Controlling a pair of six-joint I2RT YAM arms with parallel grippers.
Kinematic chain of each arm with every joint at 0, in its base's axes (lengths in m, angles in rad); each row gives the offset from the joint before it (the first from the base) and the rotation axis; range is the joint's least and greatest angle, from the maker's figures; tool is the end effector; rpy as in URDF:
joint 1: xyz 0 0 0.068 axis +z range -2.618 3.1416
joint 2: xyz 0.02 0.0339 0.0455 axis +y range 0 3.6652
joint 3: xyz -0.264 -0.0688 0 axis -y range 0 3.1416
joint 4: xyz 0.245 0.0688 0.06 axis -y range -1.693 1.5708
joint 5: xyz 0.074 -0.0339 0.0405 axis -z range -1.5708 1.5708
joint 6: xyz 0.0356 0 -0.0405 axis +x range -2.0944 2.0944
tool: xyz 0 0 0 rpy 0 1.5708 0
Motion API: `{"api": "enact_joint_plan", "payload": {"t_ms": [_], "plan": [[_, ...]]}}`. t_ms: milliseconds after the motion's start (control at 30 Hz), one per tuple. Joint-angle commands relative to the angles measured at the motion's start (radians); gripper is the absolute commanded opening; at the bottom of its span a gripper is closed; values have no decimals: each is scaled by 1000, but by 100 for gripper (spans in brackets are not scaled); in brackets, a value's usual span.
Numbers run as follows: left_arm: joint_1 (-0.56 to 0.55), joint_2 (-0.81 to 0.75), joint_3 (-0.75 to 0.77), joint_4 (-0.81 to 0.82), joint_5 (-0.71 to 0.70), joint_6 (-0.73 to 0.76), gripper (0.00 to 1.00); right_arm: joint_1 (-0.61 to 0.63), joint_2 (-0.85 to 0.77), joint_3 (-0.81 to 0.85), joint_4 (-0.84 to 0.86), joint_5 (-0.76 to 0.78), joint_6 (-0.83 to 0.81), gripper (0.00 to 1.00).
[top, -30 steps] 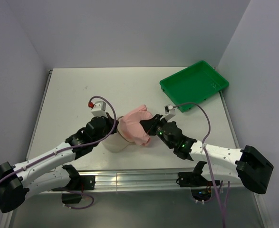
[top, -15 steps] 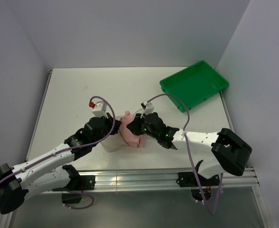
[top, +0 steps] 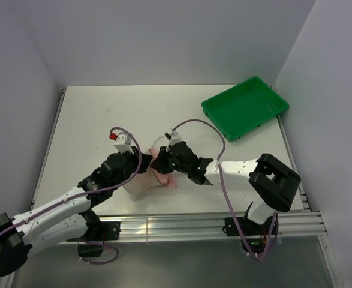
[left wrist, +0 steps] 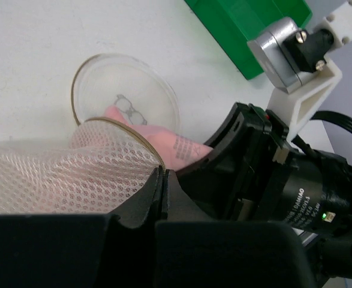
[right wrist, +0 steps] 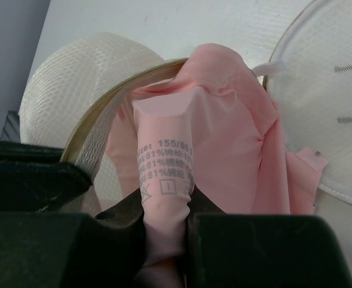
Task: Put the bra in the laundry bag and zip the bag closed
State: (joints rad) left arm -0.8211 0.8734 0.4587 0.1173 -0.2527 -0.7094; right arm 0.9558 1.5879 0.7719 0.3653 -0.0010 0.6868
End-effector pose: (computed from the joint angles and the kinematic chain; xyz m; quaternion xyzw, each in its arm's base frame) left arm 0.1445 -0.1422 0.2403 -0.0303 0.8006 -0.3355 0.4956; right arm 0.1931 0.2734 0.1924 -0.1139 0.8395 0.3892 0.3616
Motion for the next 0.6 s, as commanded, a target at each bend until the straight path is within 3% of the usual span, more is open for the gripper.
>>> {"api": "enact_joint_plan", "payload": {"t_ms": [0, 333, 567], "plan": [[11, -30, -6, 91, -30, 36, 0, 17, -75, -26, 46, 39, 13, 0], [14, 183, 138, 278, 142, 47, 0, 17, -388, -121, -110, 127, -21, 0], [10, 106, 15, 320, 147, 10, 0, 15, -310, -120, -63, 153, -16, 0]]}}
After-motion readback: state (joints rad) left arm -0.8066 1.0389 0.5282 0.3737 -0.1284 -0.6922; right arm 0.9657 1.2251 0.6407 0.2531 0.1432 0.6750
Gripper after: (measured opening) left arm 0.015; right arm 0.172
